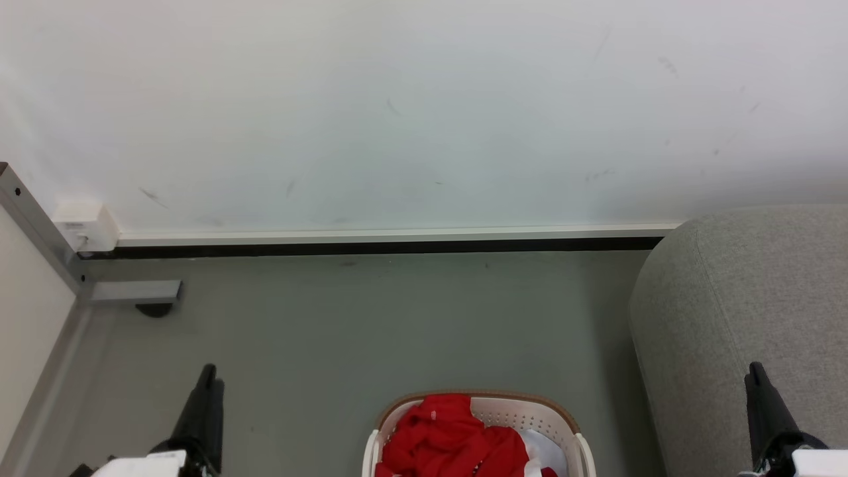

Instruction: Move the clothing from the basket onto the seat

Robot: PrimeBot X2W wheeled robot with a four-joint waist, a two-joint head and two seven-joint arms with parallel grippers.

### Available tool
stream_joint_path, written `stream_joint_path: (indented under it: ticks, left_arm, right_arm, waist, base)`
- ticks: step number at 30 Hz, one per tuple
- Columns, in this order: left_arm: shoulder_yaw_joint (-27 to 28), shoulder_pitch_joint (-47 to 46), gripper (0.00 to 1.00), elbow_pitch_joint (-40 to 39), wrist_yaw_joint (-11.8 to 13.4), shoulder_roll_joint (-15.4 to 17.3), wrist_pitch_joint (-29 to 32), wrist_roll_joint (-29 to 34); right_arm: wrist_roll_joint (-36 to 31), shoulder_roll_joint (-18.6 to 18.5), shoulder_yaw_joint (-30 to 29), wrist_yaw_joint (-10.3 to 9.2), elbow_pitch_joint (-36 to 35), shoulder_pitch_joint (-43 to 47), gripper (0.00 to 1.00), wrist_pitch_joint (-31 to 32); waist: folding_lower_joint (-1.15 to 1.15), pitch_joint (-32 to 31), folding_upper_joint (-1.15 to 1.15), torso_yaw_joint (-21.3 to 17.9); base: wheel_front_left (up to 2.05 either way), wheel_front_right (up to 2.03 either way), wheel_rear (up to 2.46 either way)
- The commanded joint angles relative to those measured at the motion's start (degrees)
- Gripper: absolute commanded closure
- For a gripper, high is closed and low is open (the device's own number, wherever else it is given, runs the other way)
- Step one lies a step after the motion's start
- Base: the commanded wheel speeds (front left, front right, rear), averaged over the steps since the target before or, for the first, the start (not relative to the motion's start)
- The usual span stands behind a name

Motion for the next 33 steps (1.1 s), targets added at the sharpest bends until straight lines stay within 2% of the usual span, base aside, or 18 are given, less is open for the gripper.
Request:
stream_joint_path:
  ticks: [1,8,17,25,33]
  left_arm:
    - [0.00,-0.04,0.00,-0.11,-0.01,0.01,-0.06,0.00]
    - [-0.52,0.29,0.00,-1.06,0.01,-0.03,-1.96,0.72]
    - [-1.38,0.46,0.00,-3.20,-0.03,0.05,-4.41,5.78]
    - [-2.04,0.54,0.00,-5.02,-0.07,0.11,-6.42,15.68]
    - [-2.46,1.17,0.00,-6.75,-0.11,0.17,-8.23,28.36]
  right_arm:
    - [0.00,-0.02,0.04,0.00,-0.07,-0.03,0.00,-0.04]
    - [0.24,0.06,1.96,-0.01,-1.27,0.19,0.00,-1.64]
    - [-2.32,-0.38,4.57,-0.01,-3.34,-0.33,0.00,-4.28]
    - [-10.10,-0.64,5.97,-0.02,-4.24,-0.56,0.00,-6.39]
    - [-21.30,-0.97,7.66,-0.03,-5.67,-0.75,0.00,-8.22]
  waist:
    - [0.00,0.00,0.00,0.00]
    - [0.00,0.03,0.00,-0.01]
    - [0.00,0.03,0.00,-0.10]
    - [0.00,0.06,0.00,-0.24]
    - [0.00,0.01,0.00,-0.48]
  base:
    - [0.00,0.00,0.00]
    - [0.00,0.00,0.00]
    - [0.00,0.00,0.00]
    - [0.00,0.00,0.00]
    - [0.00,0.00,0.00]
